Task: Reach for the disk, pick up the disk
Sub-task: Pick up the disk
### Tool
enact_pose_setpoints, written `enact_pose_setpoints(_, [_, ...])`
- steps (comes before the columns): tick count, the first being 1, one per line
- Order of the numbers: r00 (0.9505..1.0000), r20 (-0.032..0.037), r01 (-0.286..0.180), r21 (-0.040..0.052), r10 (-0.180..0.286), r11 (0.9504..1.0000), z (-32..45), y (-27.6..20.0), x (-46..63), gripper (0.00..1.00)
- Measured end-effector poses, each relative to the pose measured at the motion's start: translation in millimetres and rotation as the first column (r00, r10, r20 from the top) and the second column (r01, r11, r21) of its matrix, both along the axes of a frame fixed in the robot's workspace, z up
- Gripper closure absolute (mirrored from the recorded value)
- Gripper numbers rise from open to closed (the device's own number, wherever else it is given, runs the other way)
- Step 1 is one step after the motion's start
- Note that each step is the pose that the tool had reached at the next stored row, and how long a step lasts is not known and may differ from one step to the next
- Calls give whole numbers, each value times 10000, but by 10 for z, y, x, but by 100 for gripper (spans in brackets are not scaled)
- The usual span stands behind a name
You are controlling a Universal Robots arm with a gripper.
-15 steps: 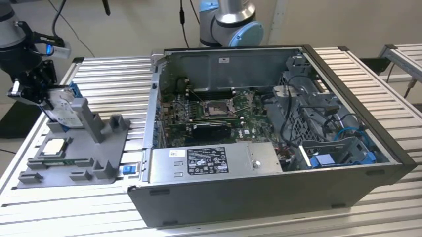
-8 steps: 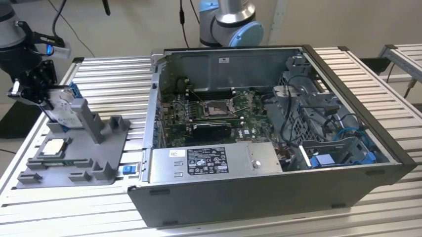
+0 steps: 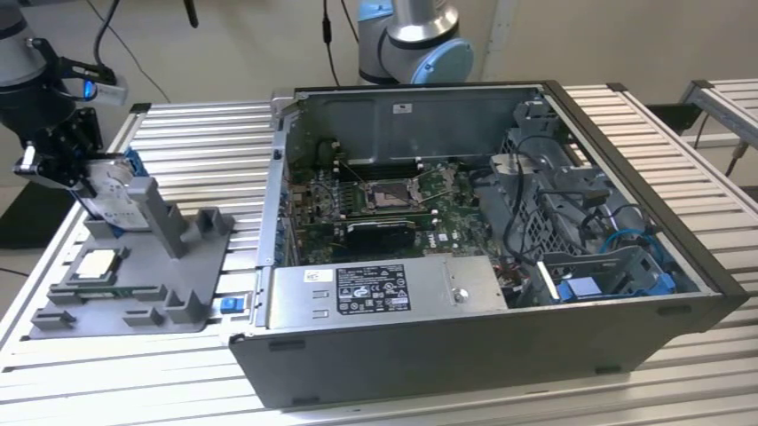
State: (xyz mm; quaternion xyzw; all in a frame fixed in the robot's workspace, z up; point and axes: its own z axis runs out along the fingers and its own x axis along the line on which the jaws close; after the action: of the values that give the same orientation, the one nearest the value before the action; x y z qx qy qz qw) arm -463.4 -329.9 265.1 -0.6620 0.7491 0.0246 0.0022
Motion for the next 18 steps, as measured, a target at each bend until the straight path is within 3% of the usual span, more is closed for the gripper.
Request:
enact_pose_setpoints(10, [10000, 1, 0, 4, 0, 10000, 4, 0, 0, 100])
enact_pose_setpoints(18, [10000, 0, 0, 4, 0, 10000, 62, 0, 0, 100])
